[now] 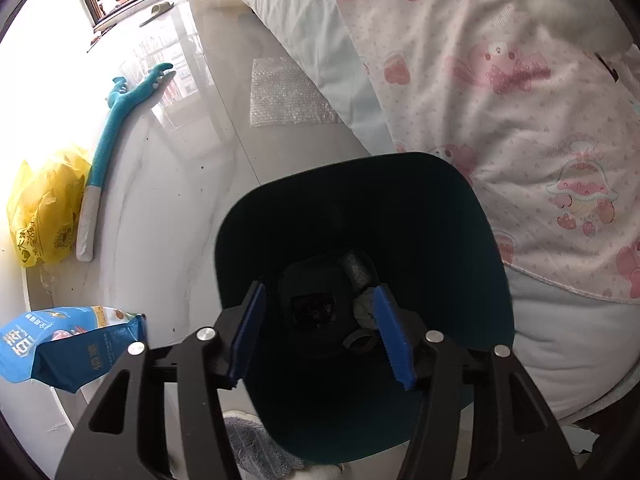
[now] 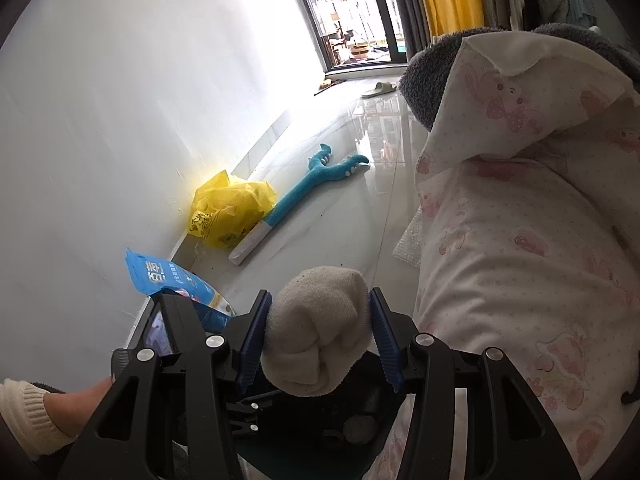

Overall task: Collect trash
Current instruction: 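Carry both items over the teal bin and open both tools to drop them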

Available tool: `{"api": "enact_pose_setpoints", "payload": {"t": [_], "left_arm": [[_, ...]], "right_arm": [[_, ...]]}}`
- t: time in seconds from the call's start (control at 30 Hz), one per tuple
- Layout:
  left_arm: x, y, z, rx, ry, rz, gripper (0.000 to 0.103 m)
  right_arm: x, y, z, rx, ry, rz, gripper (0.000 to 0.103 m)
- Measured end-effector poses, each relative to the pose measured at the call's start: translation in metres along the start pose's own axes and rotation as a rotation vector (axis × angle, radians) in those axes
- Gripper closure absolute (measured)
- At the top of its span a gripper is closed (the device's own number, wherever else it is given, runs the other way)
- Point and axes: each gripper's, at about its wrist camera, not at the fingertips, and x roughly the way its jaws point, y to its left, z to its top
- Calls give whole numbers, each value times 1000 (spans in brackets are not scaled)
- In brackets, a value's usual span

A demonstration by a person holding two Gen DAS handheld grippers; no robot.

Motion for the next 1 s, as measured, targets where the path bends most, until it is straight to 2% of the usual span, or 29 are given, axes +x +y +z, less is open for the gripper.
{"api": "enact_pose_setpoints", "payload": {"t": [0.2, 0.37, 0.8, 1.0], "left_arm": [[-26, 18, -1, -39, -91, 0, 30], [-57, 25, 0, -42, -230, 25, 20], [-136, 35, 3, -59, -542, 46, 12], [-163, 35, 3, -62, -632, 55, 12]], "right_arm": [[20, 2, -8, 6, 61, -17, 53], [43, 7, -15, 3, 119, -32, 53], [103, 22, -45, -3, 262, -50, 53], [121, 23, -54, -10, 317, -64, 53]]}}
